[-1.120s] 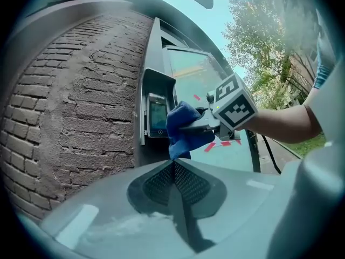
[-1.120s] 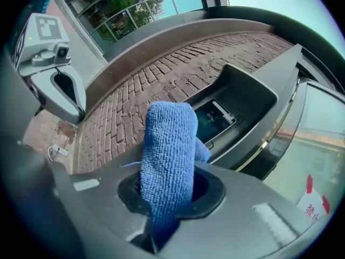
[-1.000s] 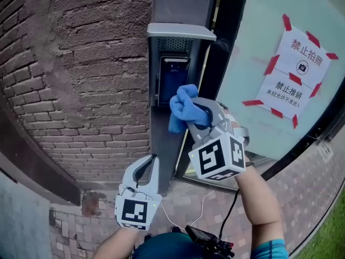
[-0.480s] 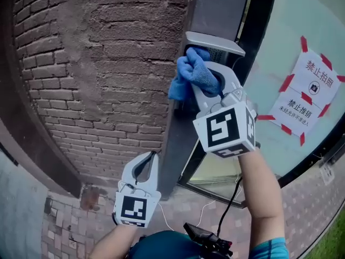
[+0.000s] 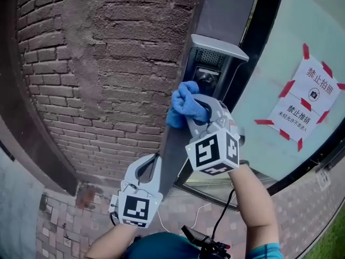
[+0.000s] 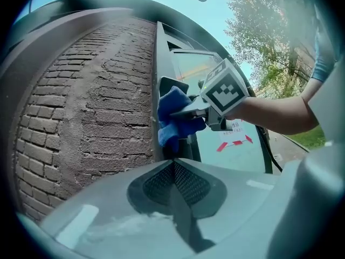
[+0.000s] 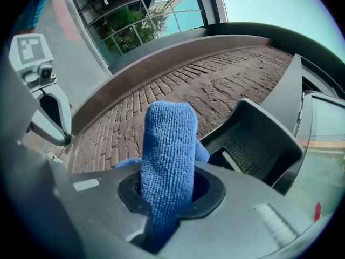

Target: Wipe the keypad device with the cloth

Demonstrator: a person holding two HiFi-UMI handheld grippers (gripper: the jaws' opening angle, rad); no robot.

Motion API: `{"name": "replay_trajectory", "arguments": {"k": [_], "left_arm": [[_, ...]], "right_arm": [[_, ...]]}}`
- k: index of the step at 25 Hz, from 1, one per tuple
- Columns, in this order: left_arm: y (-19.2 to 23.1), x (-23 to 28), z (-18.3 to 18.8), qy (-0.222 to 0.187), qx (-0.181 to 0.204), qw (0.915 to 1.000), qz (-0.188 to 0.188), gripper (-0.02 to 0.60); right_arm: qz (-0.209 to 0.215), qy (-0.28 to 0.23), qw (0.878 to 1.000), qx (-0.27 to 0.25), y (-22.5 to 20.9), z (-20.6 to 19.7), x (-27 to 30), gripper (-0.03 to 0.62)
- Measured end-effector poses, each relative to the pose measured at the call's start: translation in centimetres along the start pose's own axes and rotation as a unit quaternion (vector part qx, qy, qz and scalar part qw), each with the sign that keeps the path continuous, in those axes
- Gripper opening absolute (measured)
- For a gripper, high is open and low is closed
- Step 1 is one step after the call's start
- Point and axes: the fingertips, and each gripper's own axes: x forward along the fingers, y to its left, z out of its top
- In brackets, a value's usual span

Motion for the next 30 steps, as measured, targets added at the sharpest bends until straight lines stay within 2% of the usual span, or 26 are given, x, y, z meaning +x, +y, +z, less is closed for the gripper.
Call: {"name": "replay_trajectory", "arguments": {"k": [6, 9, 13, 17, 19, 21, 24, 30], "left_arm": [[-0.2, -0.2, -0.2, 0.002, -0.006, 1.0, -0.002, -0.009], [-0.1, -0.5, -0.3, 0.002, -0.008, 1.0, 0.001, -0.009], [0.4, -0.9, -0.5, 0.002, -0.01, 0.9999, 0.006, -0.009], [1.1, -1.5, -0.6, 0.002, -0.016, 0.9998, 0.013, -0.009], [1.6, -1.9, -0.7, 0.003, -0.017, 0.9997, 0.017, -0.009], [1.9, -2.1, -0.9, 0.005, -0.017, 0.9997, 0.019, -0.009], [2.4, -2.4, -1.0, 0.006, -0.019, 0.9996, 0.021, -0.009], [2.8, -2.4, -1.7, 0.012, -0.022, 0.9996, 0.013, -0.009]], "right_arm": [[0.043, 0.038, 0.998, -0.022, 4.1, -2.1, 0.6, 0.048], [0.045, 0.038, 0.997, -0.044, 4.2, -1.2, 0.1, 0.048], [-0.001, 0.003, 0.997, -0.074, 0.8, 3.8, -1.0, 0.048], [-0.082, -0.031, 0.993, -0.082, -5.3, 9.1, -1.3, 0.048], [-0.118, -0.034, 0.989, -0.079, -7.9, 10.7, -1.1, 0.048], [-0.133, -0.021, 0.988, -0.077, -9.2, 10.9, -0.5, 0.048], [-0.131, 0.009, 0.988, -0.08, -8.5, 9.5, 1.0, 0.048], [-0.078, 0.051, 0.991, -0.093, -2.3, 5.5, 2.5, 0.048]]}}
